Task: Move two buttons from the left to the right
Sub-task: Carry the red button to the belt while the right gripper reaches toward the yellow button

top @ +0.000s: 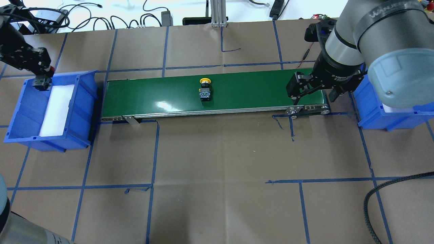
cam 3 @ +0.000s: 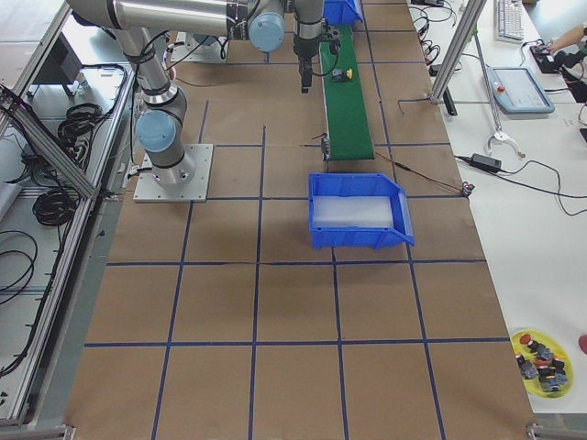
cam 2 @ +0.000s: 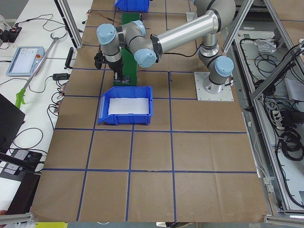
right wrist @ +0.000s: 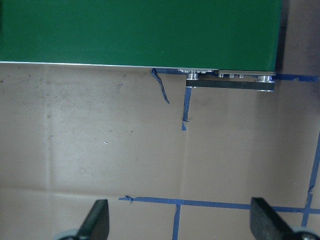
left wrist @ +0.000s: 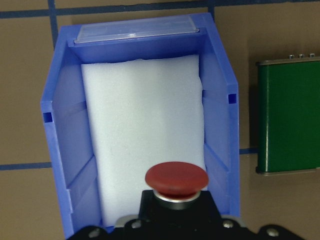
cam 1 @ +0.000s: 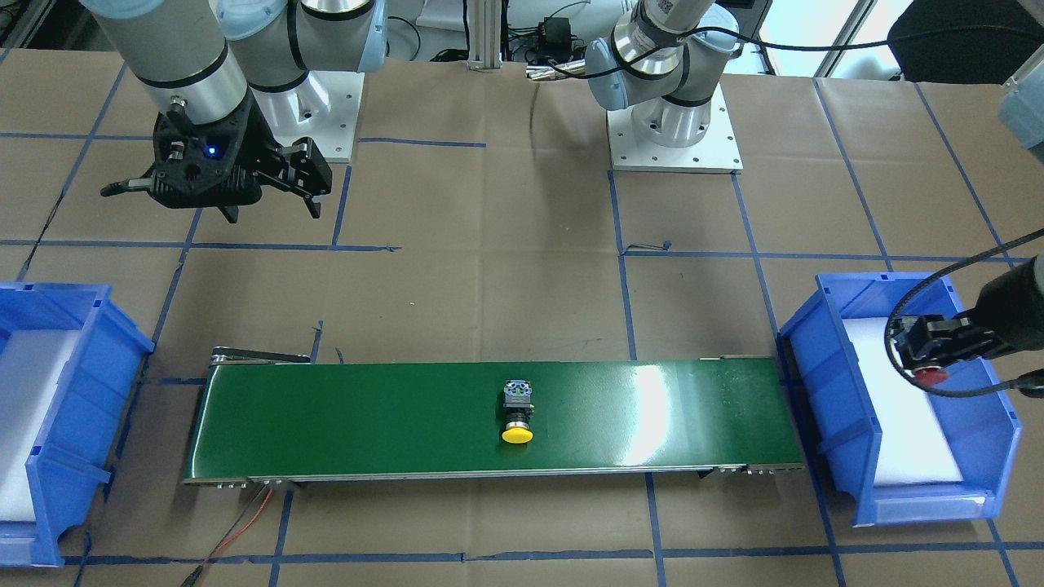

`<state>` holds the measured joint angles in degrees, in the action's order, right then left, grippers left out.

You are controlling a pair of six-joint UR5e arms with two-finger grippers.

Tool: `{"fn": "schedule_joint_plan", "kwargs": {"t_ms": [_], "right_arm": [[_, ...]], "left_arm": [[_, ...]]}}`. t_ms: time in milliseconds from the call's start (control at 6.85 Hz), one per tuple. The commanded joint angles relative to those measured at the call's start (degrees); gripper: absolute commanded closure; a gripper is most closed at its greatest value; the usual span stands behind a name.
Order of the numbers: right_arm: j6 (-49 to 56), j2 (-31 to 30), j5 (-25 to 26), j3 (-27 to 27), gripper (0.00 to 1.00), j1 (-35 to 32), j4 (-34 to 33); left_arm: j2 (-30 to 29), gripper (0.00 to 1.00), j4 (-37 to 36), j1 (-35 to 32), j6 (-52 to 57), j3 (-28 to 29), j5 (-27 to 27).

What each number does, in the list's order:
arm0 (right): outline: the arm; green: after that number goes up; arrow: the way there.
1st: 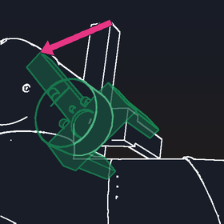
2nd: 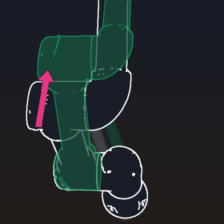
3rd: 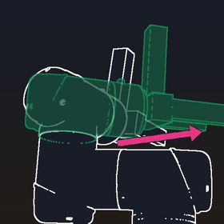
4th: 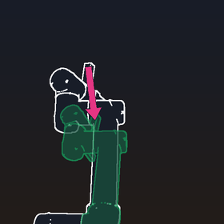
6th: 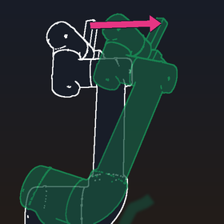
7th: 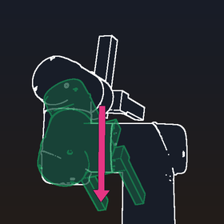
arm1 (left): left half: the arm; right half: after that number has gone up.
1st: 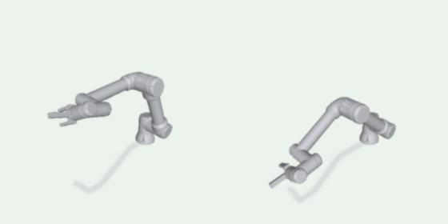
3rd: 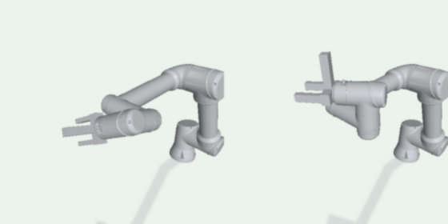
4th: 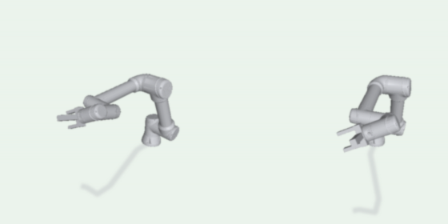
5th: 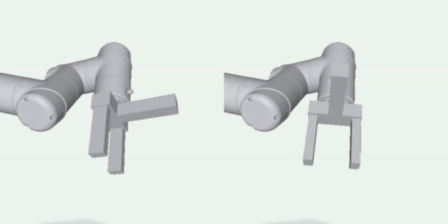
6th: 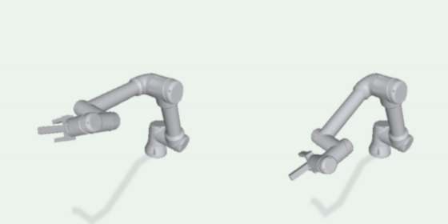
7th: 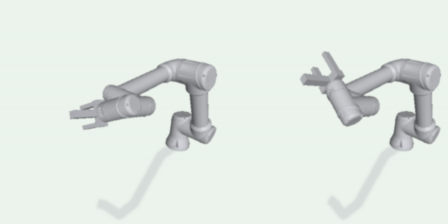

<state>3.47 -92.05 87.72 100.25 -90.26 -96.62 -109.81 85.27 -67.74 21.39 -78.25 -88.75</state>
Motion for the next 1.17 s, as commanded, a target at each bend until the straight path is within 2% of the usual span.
{"fn": "schedule_joint_plan", "kwargs": {"t_ms": [0,292,584,730,1022], "right_arm": [[0.22,4.49,0.17,-1.01,0.0,0.08,-6.87],[-0.48,8.1,-0.01,-1.98,0.0,0.08,-14.98],[-0.48,10.13,-0.7,-1.98,0.0,0.08,-20.79],[-0.4,10.49,-0.97,-1.98,0.0,-0.01,-20.89],[-0.48,12.33,-0.97,-2.07,0.0,-0.01,-25.69]], "left_arm": [[1.09,0.84,-0.1,-8.52,-13.24,-0.33,-0.1],[1.26,0.84,-0.27,-12.76,-18.12,-1.98,-0.19],[1.09,0.83,-11.11,-12.86,-18.05,-9.43,-1.32],[0.39,0.83,-15.35,-12.86,-17.96,-11.64,-4.47],[-0.32,0.82,-16.01,-12.86,-17.96,-12.28,-4.94]]}}
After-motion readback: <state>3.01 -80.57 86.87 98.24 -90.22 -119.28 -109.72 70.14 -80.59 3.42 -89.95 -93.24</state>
